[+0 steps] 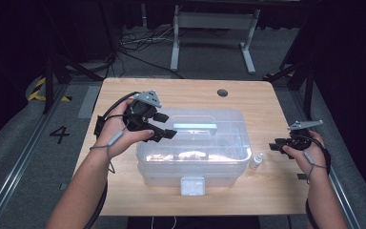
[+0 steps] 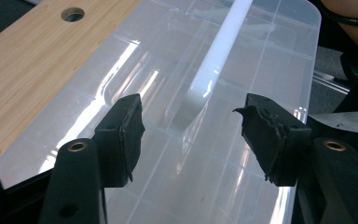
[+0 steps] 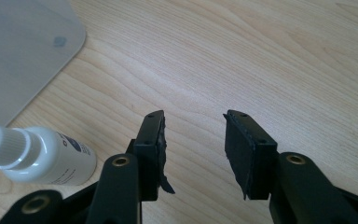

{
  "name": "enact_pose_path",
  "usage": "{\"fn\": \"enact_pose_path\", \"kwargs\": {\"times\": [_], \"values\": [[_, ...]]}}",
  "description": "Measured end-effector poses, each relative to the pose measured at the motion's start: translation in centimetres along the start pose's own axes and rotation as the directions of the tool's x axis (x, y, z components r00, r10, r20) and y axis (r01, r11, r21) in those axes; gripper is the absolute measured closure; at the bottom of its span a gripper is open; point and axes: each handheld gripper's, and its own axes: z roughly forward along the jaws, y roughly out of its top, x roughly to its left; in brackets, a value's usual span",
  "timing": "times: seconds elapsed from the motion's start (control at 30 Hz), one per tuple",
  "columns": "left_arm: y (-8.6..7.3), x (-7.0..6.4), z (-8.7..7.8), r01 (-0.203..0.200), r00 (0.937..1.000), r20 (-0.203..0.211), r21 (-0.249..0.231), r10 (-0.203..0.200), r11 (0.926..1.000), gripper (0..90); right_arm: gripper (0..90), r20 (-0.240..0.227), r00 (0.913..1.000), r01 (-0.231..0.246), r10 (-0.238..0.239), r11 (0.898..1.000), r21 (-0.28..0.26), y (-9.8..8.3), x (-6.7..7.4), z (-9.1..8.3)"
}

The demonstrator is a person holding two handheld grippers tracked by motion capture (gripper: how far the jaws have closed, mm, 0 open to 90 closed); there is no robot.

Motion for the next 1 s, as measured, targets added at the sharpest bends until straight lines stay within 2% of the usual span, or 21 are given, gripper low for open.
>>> {"fn": "enact_pose_path", "kwargs": {"times": [0.3,0.5,0.63,0.7,0.77,0.87,1.0], "values": [[0.2,0.6,2.3,-0.003,0.9996,0.028,0.008,0.003,1.0,40.3,58.9,-0.008,0.9999,-0.006,0.006,1.0,0.003,-0.1,0.0,0.2],[0.3,0.6,3.5,-0.014,0.9992,0.037,0.018,0.013,0.9997,42.2,58.4,-0.01,0.9999,-0.002,0.002,1.0,0.006,-0.1,0.1,0.5],[0.4,0.4,4.3,-0.033,0.9989,0.035,0.05,0.032,0.9982,51.3,57.9,-0.007,1.0,0.004,-0.004,1.0,0.005,-0.1,0.1,0.5],[0.4,0.3,4.3,-0.06,0.998,-0.016,0.048,0.061,0.997,61.3,57.8,-0.008,1.0,0.007,-0.007,1.0,0.008,-0.1,0.1,0.5],[0.6,0.2,4.2,-0.083,0.9963,-0.018,0.051,0.084,0.9952,73.2,57.8,-0.011,0.9999,0.005,-0.005,1.0,0.01,0.0,0.1,0.5],[0.8,-0.1,4.3,-0.114,0.9921,-0.045,0.072,0.117,0.9909,74.3,57.9,-0.011,0.9999,0.007,-0.007,1.0,0.007,0.0,0.1,0.5],[0.8,-0.1,4.2,-0.113,0.992,-0.047,0.072,0.117,0.9909,74.6,58.0,-0.01,0.9999,0.008,-0.008,1.0,0.006,0.0,0.1,0.4]]}}
